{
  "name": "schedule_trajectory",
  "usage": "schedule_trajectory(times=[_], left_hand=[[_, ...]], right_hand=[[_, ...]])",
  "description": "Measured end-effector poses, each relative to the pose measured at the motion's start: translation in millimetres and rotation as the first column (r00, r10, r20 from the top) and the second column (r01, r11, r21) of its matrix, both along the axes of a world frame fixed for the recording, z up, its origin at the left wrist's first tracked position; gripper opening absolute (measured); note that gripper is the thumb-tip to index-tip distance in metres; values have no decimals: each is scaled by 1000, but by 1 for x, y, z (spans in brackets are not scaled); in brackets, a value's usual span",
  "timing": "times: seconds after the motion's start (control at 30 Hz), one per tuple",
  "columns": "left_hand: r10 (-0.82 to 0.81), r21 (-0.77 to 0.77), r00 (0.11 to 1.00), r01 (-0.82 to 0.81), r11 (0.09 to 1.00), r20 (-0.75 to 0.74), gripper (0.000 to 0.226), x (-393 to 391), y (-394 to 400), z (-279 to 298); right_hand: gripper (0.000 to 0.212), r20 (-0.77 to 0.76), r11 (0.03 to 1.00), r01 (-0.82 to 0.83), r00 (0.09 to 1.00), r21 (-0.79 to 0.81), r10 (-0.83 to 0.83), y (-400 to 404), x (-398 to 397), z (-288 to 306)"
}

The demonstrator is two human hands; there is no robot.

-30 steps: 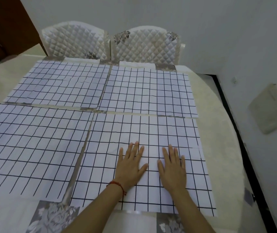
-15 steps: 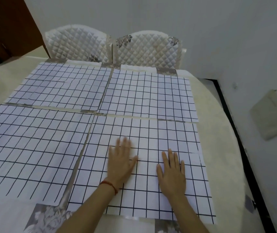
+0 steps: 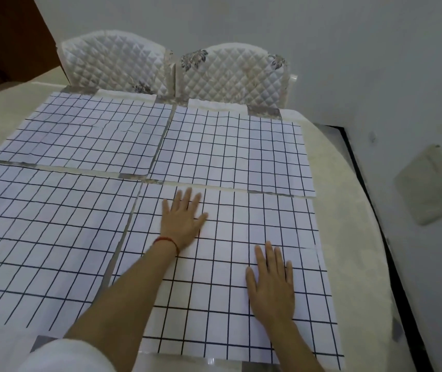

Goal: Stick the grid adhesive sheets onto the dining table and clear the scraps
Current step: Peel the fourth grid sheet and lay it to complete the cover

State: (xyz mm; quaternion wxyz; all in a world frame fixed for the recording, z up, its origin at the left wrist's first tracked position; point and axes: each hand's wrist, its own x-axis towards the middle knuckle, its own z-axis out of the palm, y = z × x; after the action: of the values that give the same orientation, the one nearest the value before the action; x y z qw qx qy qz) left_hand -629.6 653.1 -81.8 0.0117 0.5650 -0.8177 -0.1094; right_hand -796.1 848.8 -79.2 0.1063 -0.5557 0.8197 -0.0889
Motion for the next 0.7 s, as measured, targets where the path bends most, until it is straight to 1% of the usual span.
schedule_trajectory(times=[0.07, 0.1, 0.13, 0.17, 0.27, 0.33, 0.4, 0.47, 0.57, 0.7], left_hand=[[137, 15, 991, -137, 990, 0, 66, 9, -1, 2], [188, 8, 982, -188, 982, -10, 67, 8, 4, 4], [204, -11, 979, -204, 979, -28, 68, 6, 12, 7], [179, -32, 983, -181, 983, -46, 68, 0, 24, 11], [-33, -59, 996, 28, 998, -82, 67, -25, 86, 20], [-156, -25, 986, 155, 988, -54, 65, -33, 133, 21], [-201, 7, 980, 201, 980, 2, 63, -24, 162, 19], [-164, 13, 986, 164, 986, 29, 63, -6, 166, 16], [-57, -3, 998, 57, 998, 26, 71, 26, 155, 8], [55, 28, 998, -55, 998, 12, 78, 57, 149, 1]], right_hand=[[57, -2, 1000, 1, 1000, -3, -1, 0, -1, -1], [57, -4, 1000, 1, 1000, -5, -1, 0, -1, -1], [57, -3, 1000, 0, 1000, -7, 0, 0, -1, -1], [57, -3, 1000, -1, 1000, -10, 1, 0, -1, -1], [57, -13, 1000, -3, 1000, -18, 3, -1, 0, 0], [57, -24, 1000, -2, 1000, -13, 2, -1, 0, 0], [57, -28, 1000, -4, 1000, -9, 3, 0, 0, 0], [57, -31, 1000, -5, 1000, -7, 5, 0, 0, 0], [56, -16, 1000, -8, 1000, -8, 7, 0, 0, 1], [56, -11, 1000, -16, 1000, 5, 16, 1, -1, 3]])
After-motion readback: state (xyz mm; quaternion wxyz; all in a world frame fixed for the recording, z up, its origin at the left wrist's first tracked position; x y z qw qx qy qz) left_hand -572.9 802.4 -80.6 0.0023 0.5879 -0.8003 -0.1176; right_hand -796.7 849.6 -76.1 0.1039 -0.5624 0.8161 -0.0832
